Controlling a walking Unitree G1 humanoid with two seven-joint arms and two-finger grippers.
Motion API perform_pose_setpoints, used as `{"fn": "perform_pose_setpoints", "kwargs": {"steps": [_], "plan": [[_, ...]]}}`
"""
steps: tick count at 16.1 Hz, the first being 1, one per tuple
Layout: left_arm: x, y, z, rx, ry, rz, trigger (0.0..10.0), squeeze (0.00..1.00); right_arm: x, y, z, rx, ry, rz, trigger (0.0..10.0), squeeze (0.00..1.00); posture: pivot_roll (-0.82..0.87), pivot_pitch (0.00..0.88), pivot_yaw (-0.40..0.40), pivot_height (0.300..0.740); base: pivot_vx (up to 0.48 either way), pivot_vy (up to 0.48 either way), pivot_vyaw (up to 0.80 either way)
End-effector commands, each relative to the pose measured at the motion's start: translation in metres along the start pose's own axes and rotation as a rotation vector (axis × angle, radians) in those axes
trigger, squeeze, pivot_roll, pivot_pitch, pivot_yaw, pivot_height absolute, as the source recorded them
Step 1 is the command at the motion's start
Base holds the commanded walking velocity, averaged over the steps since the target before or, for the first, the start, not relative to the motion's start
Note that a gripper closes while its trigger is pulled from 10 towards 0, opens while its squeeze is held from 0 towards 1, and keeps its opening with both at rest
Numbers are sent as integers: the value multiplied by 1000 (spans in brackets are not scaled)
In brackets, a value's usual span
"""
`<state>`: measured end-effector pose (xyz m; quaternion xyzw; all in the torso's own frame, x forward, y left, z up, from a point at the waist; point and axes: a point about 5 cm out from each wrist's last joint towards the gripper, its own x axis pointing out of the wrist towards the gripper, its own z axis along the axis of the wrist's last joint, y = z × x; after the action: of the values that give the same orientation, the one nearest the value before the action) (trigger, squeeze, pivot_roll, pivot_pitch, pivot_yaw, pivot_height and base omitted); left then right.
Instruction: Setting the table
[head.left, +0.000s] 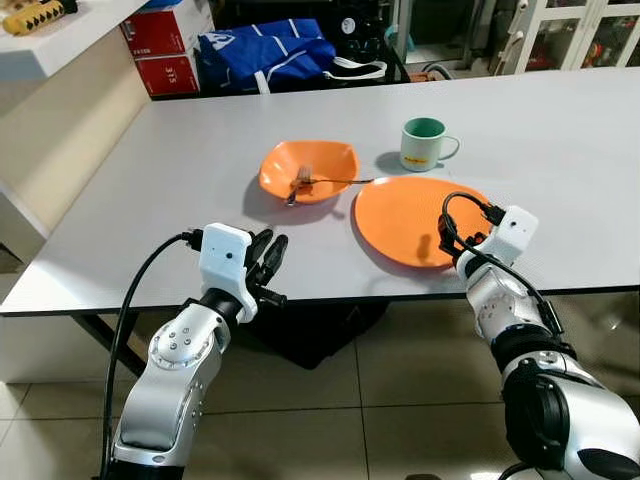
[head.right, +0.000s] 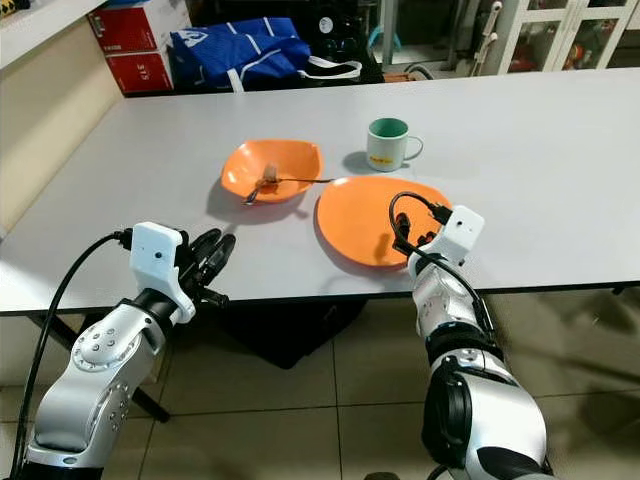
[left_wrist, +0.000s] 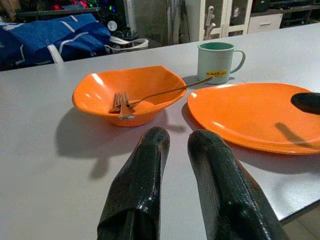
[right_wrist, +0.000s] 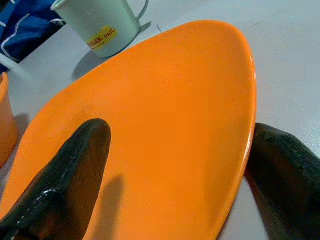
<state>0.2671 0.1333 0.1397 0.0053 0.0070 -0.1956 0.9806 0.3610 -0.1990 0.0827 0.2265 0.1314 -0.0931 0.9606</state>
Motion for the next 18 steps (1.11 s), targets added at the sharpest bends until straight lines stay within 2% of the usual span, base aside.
{"fn": "perform_pose_setpoints", "kwargs": {"steps": [1, 5, 8, 12, 18], "plan": [[-2, 3, 2, 4, -3, 11, 10000, 0, -10, -20, -39, 19, 172, -73, 10000, 0, -195, 38, 137, 740, 0, 0, 0], [-2, 2, 2, 0, -4, 13, 10000, 0, -18, -37, -32, -46, 158, -78, 10000, 0, -209, 42, 132, 740, 0, 0, 0], [0, 1, 1, -3, -6, 8, 10000, 0, -34, -49, -31, -97, 138, -85, 10000, 0, -219, 44, 132, 740, 0, 0, 0], [2, 0, 1, -4, -5, -2, 10000, 0, -49, -53, -29, -122, 133, -90, 10000, 0, -246, 44, 136, 740, 0, 0, 0], [3, 1, 0, -3, -3, -4, 10000, 0, -82, -50, -28, -188, 145, -90, 10000, 0, -260, 46, 137, 740, 0, 0, 0]]}}
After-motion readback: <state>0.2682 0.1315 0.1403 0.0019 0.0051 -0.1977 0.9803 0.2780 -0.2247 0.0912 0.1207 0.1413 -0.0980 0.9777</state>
